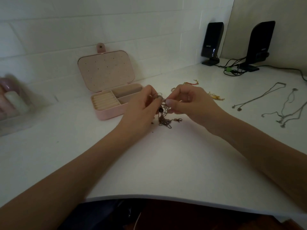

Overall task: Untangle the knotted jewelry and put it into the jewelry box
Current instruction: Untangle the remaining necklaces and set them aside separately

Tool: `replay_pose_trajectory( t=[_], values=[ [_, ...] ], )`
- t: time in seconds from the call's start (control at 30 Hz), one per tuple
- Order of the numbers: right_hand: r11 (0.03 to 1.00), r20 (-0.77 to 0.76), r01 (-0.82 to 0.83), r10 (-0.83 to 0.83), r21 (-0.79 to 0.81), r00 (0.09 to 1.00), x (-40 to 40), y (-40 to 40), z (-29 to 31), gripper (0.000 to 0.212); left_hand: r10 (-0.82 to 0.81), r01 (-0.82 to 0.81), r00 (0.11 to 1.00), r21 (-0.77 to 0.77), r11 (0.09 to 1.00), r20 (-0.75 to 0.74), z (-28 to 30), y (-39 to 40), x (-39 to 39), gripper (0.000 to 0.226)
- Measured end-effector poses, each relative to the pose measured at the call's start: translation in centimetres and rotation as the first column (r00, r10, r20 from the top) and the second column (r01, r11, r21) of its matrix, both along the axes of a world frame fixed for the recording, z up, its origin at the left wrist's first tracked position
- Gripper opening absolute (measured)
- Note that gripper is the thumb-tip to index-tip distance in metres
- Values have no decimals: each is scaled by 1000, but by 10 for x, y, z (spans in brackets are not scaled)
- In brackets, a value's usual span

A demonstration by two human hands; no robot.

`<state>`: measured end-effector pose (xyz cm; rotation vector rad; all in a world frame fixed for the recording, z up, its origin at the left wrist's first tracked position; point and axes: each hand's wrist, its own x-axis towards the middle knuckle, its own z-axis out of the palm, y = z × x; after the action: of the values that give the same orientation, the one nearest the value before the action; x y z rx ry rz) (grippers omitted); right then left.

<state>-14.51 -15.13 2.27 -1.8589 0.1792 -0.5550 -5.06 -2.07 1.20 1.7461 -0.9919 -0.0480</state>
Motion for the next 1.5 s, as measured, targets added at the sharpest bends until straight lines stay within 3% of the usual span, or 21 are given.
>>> replay_pose_trajectory(
  t=[0.07,0.13,0.17,0.3,0.37,0.43,0.53,0.63,0.73,0.83,0.93,1.1,1.23,1.5],
  values=[
    [997,-42,-39,42,60,998,0,2,-1,8,53,-57,959,6,998,277,-1,2,1,16],
    [997,-68,-40,44,59,997,0,4,-3,8,88,-83,933,-31,996,350,-1,3,4,19],
    [999,-80,-32,36,44,996,0,4,-2,9,101,-87,948,-60,994,303,-1,2,5,20],
    [999,-112,-3,7,42,994,-1,3,-1,7,109,-127,984,-130,983,-138,-3,-3,12,21],
    [997,-103,10,-1,83,995,-1,2,0,6,130,-149,982,-145,978,-135,-4,-3,14,21],
    [980,-61,13,-1,200,998,-1,2,1,6,139,-141,990,-137,980,-24,-4,-2,14,29],
    [949,3,24,-27,313,1000,-1,2,2,3,68,-67,998,-68,995,15,-5,-2,13,45],
    [962,4,33,-36,271,999,-1,0,1,1,-4,-10,983,-74,997,-186,-4,-5,11,52],
    [965,-13,15,-12,263,1000,-1,-2,1,5,-28,-19,907,-106,994,-421,3,-6,8,43],
    [968,4,10,-12,249,1000,-1,-1,2,7,-65,28,836,-76,997,-545,7,-5,7,40],
    [987,-49,-6,14,158,999,-1,2,1,6,-109,82,834,-73,994,-540,7,-3,6,39],
    [957,-132,-90,131,275,983,1,9,-7,26,-75,40,906,-90,995,-418,7,-2,6,43],
    [945,-110,-116,156,306,982,1,7,-6,18,-88,72,919,-57,996,-383,10,-1,4,50],
    [971,-112,-75,102,227,988,-1,2,-4,12,-93,70,884,-66,995,-458,15,3,5,53]
  ],
)
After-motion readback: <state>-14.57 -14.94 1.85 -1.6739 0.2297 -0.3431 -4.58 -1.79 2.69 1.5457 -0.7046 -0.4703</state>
